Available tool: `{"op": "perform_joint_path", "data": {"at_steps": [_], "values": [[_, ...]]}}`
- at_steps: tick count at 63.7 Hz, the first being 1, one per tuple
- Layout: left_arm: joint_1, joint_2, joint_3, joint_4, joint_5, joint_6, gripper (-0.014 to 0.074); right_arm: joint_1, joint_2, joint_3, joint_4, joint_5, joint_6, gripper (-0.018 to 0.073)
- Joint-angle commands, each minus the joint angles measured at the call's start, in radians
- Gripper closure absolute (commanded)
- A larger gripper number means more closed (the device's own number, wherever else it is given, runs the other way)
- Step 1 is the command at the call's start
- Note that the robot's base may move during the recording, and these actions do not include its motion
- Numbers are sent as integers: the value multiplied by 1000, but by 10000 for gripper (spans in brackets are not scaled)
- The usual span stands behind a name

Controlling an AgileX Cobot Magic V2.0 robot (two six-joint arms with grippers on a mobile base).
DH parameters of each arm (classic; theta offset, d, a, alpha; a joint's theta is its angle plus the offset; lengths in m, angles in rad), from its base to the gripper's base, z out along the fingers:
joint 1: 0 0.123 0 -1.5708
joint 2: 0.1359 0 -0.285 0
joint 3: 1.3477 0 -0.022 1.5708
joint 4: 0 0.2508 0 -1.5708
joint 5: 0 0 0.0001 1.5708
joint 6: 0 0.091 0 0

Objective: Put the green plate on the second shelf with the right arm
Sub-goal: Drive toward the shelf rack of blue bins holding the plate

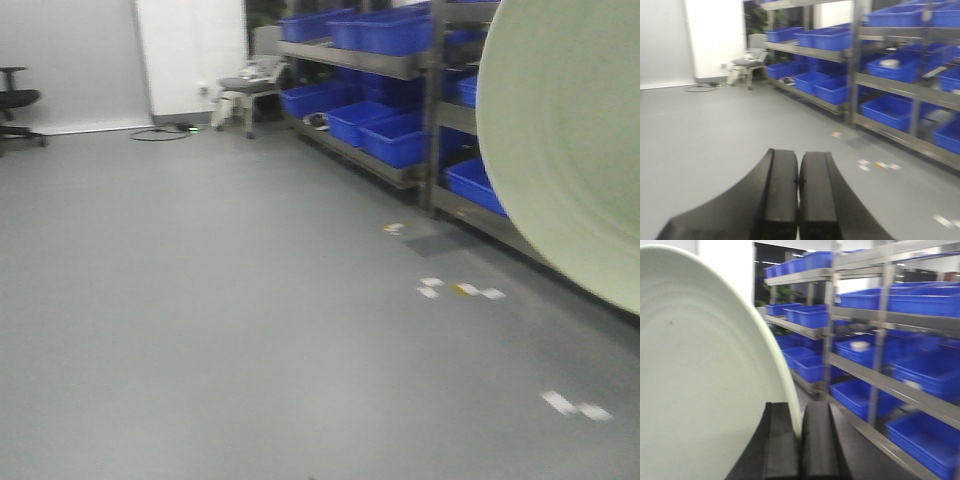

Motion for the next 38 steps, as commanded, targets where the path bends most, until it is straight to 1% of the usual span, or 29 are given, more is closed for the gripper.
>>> {"op": "perform_joint_path", "data": {"at_steps": [1, 38], "values": [[-3, -17, 40, -3, -89, -2, 466, -7, -18, -24, 12, -119, 8, 503], [-3, -17, 40, -3, -89, -2, 466, -7, -18, -24, 12, -119, 8, 503]]}}
